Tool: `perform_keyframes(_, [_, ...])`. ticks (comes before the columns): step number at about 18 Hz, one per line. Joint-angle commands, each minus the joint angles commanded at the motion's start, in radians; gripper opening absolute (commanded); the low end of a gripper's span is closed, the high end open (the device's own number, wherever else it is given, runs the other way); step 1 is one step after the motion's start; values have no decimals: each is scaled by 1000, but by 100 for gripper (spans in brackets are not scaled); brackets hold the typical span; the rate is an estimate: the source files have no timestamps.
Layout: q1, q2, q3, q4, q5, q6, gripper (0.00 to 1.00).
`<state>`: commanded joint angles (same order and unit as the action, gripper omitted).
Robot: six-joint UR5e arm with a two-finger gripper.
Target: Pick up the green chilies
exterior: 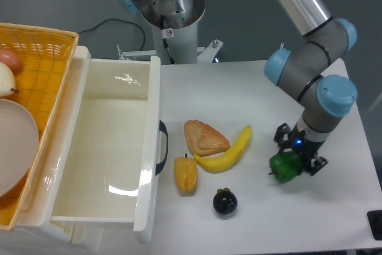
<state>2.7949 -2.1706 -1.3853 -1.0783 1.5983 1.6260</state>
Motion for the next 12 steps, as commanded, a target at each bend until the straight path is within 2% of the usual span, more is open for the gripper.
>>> perform_keyframes(6, [37,-2,117,-124,3,-23,28])
perform_keyframes(9, [74,2,152,-178,12,-20,28])
perform_keyframes(12, [75,-5,161,-193,34,-17,28])
